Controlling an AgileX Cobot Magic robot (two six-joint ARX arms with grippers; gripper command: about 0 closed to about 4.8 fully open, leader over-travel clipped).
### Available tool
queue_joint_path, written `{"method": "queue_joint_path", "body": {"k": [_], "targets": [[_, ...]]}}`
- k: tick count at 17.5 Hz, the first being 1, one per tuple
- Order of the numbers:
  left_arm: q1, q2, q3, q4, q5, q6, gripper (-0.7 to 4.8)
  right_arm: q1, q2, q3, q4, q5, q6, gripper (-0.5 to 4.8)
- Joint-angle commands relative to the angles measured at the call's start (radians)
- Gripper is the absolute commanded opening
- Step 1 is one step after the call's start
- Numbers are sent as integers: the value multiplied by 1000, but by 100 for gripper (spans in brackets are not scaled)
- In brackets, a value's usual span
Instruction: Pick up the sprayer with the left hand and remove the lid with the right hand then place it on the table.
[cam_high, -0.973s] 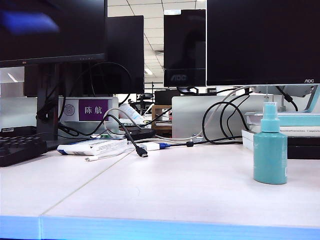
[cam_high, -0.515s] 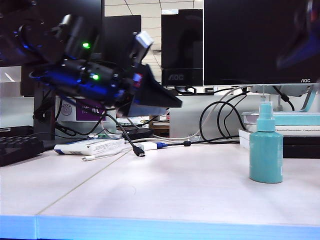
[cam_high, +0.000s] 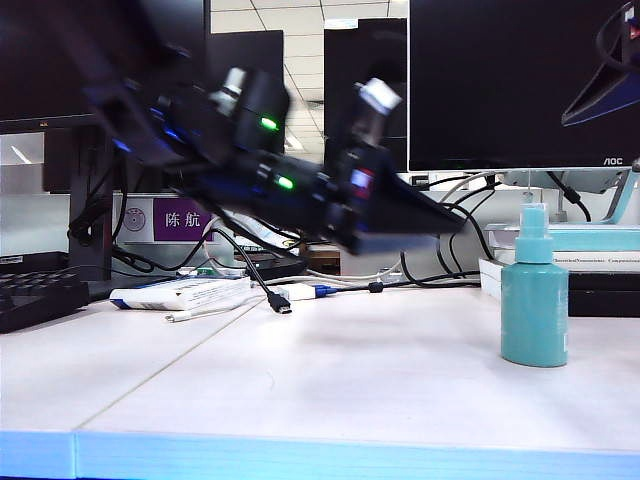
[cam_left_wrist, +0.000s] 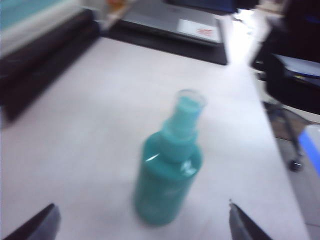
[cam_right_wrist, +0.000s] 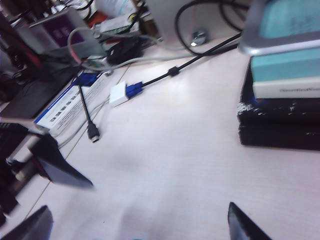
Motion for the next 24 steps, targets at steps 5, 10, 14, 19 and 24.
{"method": "queue_joint_path", "body": {"k": [5, 10, 14, 19, 24], "targets": [[-124, 167, 132, -44, -13, 7, 479, -9, -2, 69, -64, -74, 7, 479], [-154, 213, 201, -43, -69, 0, 479, -9, -4, 137, -312, -84, 5, 479], [-163, 213, 233, -38, -89, -4, 479, -8, -5, 206, -546, -81, 7, 479], [-185, 231, 260, -39, -111, -46, 479, -8, -25, 324, -752, -92, -6, 479], [-192, 267, 260, -40, -112, -61, 479, -8, -50, 382, -837, -92, -53, 479]]}}
